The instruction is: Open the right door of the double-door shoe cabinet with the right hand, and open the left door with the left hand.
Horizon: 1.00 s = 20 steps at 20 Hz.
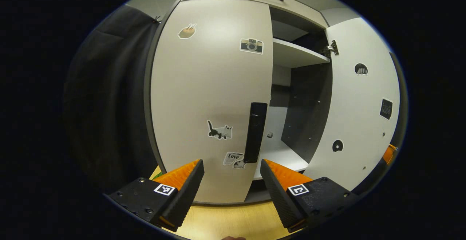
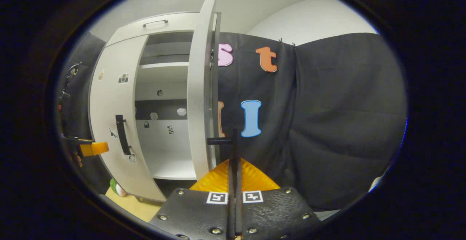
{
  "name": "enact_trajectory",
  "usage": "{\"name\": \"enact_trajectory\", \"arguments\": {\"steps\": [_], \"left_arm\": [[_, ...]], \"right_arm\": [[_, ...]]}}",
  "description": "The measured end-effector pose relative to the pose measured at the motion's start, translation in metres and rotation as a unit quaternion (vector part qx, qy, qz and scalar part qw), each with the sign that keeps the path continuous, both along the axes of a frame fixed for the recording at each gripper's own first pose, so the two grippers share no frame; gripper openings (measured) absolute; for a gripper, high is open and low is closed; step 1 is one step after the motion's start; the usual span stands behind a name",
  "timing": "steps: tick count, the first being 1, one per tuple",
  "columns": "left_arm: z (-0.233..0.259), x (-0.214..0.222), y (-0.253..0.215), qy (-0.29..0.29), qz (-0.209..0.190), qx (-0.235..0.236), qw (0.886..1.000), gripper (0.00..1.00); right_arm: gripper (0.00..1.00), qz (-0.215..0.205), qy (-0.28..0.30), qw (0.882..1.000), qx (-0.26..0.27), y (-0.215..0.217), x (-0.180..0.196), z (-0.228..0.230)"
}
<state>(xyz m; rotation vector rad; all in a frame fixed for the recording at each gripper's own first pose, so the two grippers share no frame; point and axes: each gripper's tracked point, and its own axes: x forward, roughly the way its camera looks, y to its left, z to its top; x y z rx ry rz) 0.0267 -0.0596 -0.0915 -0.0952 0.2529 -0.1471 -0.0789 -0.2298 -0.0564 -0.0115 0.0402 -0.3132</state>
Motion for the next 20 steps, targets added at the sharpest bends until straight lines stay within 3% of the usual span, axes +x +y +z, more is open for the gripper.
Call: {"name": "enact_trajectory", "arguments": {"steps": [2,7,20], "left_arm": [[-0.002,0.008,-0.006,-0.001,-0.004,0.003,1.000,0.97],[-0.008,0.031,-0.017,-0.001,-0.006,0.011,1.000,0.97],[-0.016,0.085,-0.032,-0.017,0.002,0.021,1.000,0.96]], "right_arm": [[0.01,-0.028,0.005,1.000,-0.002,-0.019,-0.007,-0.002],[0.01,-0.044,0.004,0.999,0.007,-0.039,-0.018,-0.006],[0.22,-0.067,0.027,0.997,-0.033,-0.060,-0.038,-0.017]]}}
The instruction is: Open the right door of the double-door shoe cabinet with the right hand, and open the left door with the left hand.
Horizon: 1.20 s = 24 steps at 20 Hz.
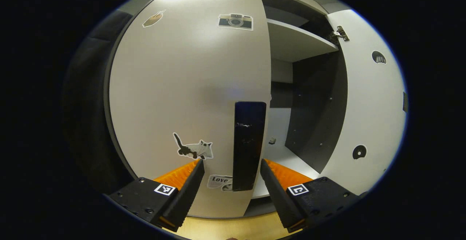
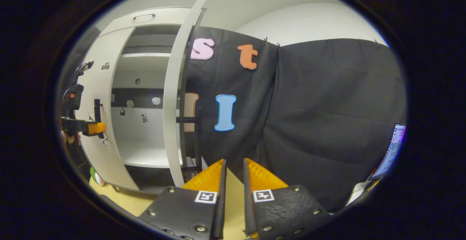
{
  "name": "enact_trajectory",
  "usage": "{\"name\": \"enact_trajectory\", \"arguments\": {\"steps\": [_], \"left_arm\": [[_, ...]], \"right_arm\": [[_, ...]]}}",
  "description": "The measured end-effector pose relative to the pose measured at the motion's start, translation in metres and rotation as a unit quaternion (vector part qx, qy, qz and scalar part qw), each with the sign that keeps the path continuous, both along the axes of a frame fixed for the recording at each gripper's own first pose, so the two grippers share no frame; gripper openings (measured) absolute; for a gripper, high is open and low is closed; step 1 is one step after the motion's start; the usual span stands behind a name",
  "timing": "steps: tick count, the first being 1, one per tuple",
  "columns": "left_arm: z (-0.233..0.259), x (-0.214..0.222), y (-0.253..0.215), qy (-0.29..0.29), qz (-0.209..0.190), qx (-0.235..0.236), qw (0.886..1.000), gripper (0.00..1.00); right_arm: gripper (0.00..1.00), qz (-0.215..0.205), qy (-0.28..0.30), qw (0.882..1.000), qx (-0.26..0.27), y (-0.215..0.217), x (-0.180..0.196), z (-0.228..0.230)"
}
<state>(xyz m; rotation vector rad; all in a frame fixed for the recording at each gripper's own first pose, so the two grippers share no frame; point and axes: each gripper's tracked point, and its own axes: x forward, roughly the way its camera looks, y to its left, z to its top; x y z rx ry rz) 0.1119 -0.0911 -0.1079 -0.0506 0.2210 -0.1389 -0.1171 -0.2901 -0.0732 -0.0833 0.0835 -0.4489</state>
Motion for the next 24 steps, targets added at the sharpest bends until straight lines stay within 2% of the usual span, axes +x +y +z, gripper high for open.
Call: {"name": "enact_trajectory", "arguments": {"steps": [1,3,4,5,6,7,8,13,17,19,21,24], "left_arm": [[-0.002,0.002,0.001,0.000,0.007,0.003,1.000,0.96],[-0.001,0.001,0.003,-0.005,0.018,0.002,1.000,0.94],[0.000,0.003,0.003,-0.011,0.022,0.001,1.000,0.91],[-0.001,0.004,0.003,-0.012,0.029,0.002,1.000,0.90],[-0.001,0.004,0.005,-0.014,0.039,0.007,0.999,0.90],[-0.002,0.005,0.006,-0.015,0.047,0.011,0.999,0.89],[-0.002,0.005,0.006,-0.018,0.053,0.013,0.998,0.87],[-0.003,0.007,0.002,-0.029,0.062,0.019,0.997,0.85],[-0.004,0.007,-0.002,-0.031,0.058,0.023,0.998,0.67],[-0.005,0.006,-0.013,-0.033,0.036,0.013,0.999,0.61],[-0.005,0.005,-0.013,-0.035,0.033,0.026,0.999,0.34],[-0.004,0.004,-0.012,-0.035,0.024,0.014,0.999,0.31]], "right_arm": [[0.31,-0.001,0.001,1.000,-0.001,-0.001,0.000,-0.001],[0.31,-0.003,0.006,1.000,0.001,-0.004,-0.001,-0.005],[0.40,-0.003,0.009,1.000,0.005,-0.003,0.000,-0.008],[0.57,-0.004,0.012,1.000,0.008,-0.004,0.002,-0.011],[0.58,-0.003,0.014,1.000,0.011,-0.004,0.002,-0.014],[0.69,-0.002,0.016,1.000,0.012,-0.003,0.002,-0.016],[0.72,-0.003,0.017,1.000,0.013,-0.003,0.003,-0.018],[0.72,-0.004,0.032,0.999,0.019,-0.004,0.001,-0.030],[0.72,-0.005,0.038,0.999,0.030,-0.005,-0.004,-0.035],[0.72,-0.005,0.038,0.999,0.030,-0.005,-0.007,-0.036],[0.72,-0.004,0.040,0.999,0.028,-0.005,-0.010,-0.035],[0.72,-0.001,0.044,0.999,0.029,-0.005,-0.015,-0.038]]}}
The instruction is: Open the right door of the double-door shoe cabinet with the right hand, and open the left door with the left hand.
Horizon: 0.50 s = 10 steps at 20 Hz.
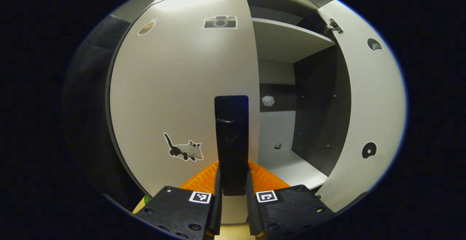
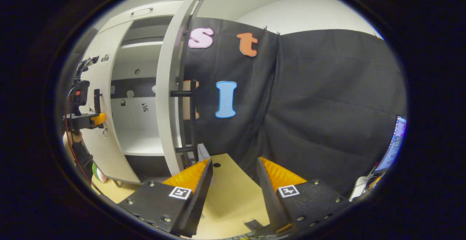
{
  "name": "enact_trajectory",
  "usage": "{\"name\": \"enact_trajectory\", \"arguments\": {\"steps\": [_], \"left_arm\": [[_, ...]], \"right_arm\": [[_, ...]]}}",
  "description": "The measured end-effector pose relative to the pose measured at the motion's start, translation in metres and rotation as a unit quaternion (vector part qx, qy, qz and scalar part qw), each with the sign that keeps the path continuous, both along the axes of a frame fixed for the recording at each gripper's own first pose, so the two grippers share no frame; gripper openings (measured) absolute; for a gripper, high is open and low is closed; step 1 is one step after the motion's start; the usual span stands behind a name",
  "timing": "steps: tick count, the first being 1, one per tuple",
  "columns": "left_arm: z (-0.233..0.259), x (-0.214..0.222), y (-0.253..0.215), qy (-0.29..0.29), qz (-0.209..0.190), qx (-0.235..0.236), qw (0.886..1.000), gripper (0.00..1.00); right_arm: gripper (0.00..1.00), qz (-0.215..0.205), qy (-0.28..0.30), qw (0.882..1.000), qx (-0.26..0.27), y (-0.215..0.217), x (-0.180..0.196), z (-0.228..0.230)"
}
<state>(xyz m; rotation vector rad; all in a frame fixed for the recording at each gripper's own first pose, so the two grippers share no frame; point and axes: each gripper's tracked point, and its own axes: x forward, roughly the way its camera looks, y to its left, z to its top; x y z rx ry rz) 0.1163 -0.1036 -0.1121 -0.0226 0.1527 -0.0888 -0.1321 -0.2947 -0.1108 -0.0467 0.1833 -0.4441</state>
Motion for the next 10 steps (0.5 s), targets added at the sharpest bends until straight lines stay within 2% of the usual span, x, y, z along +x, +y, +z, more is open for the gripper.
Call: {"name": "enact_trajectory", "arguments": {"steps": [4,10], "left_arm": [[-0.001,-0.006,0.001,0.009,-0.009,-0.008,1.000,0.23],[-0.001,-0.036,0.009,0.008,-0.024,-0.013,1.000,0.23]], "right_arm": [[0.72,0.004,0.002,1.000,0.002,-0.001,0.001,-0.001],[0.72,0.018,-0.006,1.000,0.008,0.000,0.025,0.001]]}}
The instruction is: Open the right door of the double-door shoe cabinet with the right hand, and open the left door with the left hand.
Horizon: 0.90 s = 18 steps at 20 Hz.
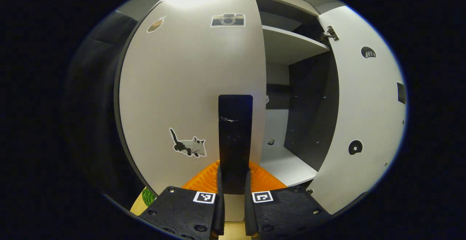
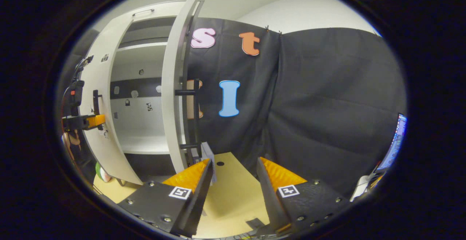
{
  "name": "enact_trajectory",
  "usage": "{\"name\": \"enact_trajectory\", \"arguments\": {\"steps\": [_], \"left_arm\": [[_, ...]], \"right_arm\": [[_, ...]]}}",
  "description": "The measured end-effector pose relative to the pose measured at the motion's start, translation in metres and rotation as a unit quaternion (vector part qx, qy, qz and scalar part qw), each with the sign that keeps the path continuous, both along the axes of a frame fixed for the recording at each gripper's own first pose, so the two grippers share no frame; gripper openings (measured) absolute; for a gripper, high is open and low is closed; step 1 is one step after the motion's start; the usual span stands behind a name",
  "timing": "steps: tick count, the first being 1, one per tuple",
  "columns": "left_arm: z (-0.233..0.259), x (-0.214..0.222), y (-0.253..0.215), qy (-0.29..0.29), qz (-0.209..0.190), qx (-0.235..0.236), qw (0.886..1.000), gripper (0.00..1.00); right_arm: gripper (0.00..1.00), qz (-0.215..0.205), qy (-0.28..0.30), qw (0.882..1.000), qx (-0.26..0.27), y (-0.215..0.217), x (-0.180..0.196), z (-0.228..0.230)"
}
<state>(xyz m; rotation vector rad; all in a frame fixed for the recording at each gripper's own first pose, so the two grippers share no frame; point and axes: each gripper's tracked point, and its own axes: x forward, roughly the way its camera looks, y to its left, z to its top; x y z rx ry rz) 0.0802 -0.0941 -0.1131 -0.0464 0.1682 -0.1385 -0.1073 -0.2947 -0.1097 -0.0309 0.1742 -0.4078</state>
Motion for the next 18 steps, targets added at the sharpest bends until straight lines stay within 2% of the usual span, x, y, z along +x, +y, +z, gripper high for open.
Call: {"name": "enact_trajectory", "arguments": {"steps": [9,14,15,18], "left_arm": [[0.000,-0.050,0.025,0.010,-0.007,-0.009,1.000,0.23],[0.001,-0.069,0.035,0.012,-0.006,-0.013,1.000,0.20],[0.001,-0.073,0.038,0.013,-0.006,-0.013,1.000,0.20],[0.001,-0.081,0.044,0.016,-0.006,-0.017,1.000,0.20]], "right_arm": [[0.72,0.021,-0.009,1.000,0.000,-0.004,0.056,0.002],[0.69,0.018,-0.012,1.000,-0.006,-0.002,0.050,0.005],[0.75,0.018,-0.013,1.000,-0.006,-0.002,0.050,0.006],[0.69,0.013,-0.020,1.000,-0.005,-0.004,0.055,0.007]]}}
